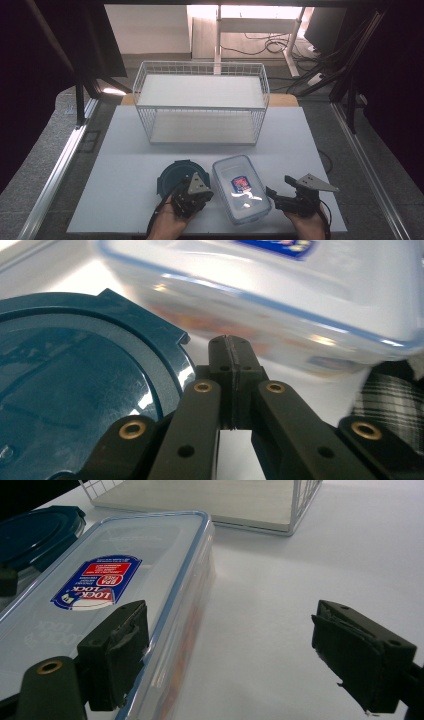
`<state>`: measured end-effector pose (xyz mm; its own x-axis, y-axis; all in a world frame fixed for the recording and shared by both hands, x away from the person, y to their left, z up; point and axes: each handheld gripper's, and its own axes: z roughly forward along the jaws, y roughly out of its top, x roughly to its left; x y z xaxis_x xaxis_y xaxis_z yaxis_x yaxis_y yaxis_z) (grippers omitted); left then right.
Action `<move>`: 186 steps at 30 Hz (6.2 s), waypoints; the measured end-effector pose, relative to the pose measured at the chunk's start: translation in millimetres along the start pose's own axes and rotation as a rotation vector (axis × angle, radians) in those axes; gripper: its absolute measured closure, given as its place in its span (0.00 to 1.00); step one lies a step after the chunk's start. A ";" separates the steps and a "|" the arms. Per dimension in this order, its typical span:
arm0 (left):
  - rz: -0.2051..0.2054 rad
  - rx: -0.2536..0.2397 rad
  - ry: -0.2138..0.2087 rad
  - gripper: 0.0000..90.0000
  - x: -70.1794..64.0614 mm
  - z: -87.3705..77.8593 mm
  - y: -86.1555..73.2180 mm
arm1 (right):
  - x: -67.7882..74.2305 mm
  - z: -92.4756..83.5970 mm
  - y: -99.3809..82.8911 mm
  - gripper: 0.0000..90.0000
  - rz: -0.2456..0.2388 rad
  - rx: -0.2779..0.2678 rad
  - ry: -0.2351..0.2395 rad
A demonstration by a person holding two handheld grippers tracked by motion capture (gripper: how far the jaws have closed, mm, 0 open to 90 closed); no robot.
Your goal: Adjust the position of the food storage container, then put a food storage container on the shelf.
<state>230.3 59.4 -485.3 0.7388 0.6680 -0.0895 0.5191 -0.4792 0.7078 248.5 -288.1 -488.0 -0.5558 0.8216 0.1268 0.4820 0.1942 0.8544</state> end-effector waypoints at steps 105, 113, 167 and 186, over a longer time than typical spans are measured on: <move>-0.178 -0.029 -0.034 1.00 90.2 -4.5 -32.9 | 54.0 4.6 -10.4 0.97 -0.103 0.346 0.187; -0.211 0.003 -0.028 1.00 84.5 -9.5 -40.2 | 54.9 22.4 3.5 0.98 -0.118 0.347 0.158; -0.231 -0.078 0.012 0.07 79.9 -62.9 -97.3 | 31.7 33.9 16.8 0.07 -0.170 0.188 0.100; -0.183 -0.117 -0.050 0.06 71.9 -58.1 -69.4 | 49.6 36.0 30.2 0.01 -0.168 0.173 0.158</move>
<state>222.4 173.8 -500.2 0.6587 0.7075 -0.2560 0.5950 -0.2816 0.7528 259.9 -222.2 -474.0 -0.7295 0.6793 0.0796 0.4754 0.4199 0.7731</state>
